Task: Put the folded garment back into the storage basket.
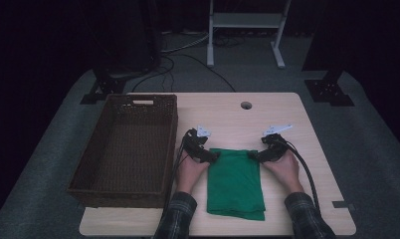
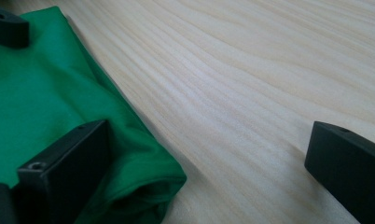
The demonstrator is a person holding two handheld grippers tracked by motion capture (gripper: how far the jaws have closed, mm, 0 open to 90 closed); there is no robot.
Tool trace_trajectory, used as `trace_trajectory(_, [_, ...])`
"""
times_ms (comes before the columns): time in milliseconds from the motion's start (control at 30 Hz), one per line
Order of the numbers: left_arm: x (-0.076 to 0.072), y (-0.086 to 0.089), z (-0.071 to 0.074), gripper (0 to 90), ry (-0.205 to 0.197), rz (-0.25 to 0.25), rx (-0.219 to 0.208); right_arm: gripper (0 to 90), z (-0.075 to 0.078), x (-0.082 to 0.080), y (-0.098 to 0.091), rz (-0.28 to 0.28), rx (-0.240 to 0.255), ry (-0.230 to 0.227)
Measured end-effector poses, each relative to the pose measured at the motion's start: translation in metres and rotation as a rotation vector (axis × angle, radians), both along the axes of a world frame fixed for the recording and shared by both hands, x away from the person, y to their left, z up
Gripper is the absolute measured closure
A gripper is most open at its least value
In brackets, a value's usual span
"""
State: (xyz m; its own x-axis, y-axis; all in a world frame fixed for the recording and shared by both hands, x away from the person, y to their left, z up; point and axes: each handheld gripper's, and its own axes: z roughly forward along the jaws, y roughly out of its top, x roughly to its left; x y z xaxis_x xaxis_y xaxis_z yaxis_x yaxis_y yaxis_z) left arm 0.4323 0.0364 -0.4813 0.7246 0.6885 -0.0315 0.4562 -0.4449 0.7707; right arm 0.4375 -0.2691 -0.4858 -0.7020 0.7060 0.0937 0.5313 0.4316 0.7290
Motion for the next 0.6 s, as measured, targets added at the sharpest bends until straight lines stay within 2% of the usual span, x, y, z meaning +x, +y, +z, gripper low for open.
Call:
trace_trajectory(133, [-0.006,0.001,0.000,0.0,-0.008,-0.010,-0.007,0.0,0.000,0.000,0.000,-0.001,0.000,0.000])
trace_trajectory(600, [-0.032,-0.002,0.000,0.0,-0.026,-0.049,0.011,0.0,0.000,-0.001,0.000,-0.004,0.000,0.000])
